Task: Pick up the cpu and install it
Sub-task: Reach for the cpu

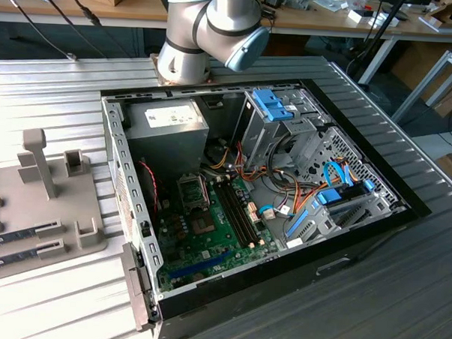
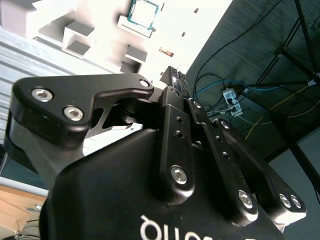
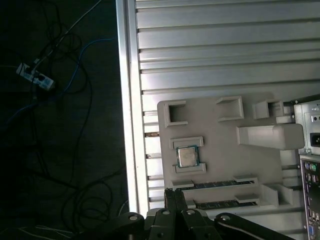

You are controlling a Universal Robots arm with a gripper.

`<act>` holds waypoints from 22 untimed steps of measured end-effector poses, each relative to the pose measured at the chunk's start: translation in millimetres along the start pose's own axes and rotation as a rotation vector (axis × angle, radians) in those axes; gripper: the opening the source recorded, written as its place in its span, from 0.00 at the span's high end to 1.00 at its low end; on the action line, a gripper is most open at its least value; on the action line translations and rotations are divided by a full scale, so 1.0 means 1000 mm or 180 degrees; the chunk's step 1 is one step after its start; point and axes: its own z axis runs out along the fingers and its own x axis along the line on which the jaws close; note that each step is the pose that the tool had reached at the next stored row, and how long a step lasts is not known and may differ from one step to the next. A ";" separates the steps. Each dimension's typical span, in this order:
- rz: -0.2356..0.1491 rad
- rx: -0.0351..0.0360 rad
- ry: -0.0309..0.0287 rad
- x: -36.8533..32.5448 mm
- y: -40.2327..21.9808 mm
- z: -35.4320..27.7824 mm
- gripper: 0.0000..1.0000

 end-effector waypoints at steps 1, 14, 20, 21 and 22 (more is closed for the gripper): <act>0.0000 0.0000 0.0000 0.0002 0.0000 0.0000 0.89; 0.0000 0.0000 0.0000 0.0038 -0.0003 0.0002 0.89; 0.0000 0.0000 0.0000 0.0054 -0.0004 0.0004 0.89; 0.0000 0.0000 0.0000 0.0057 -0.0005 0.0004 0.89; 0.0000 0.0000 0.0000 0.0060 -0.0005 0.0004 0.89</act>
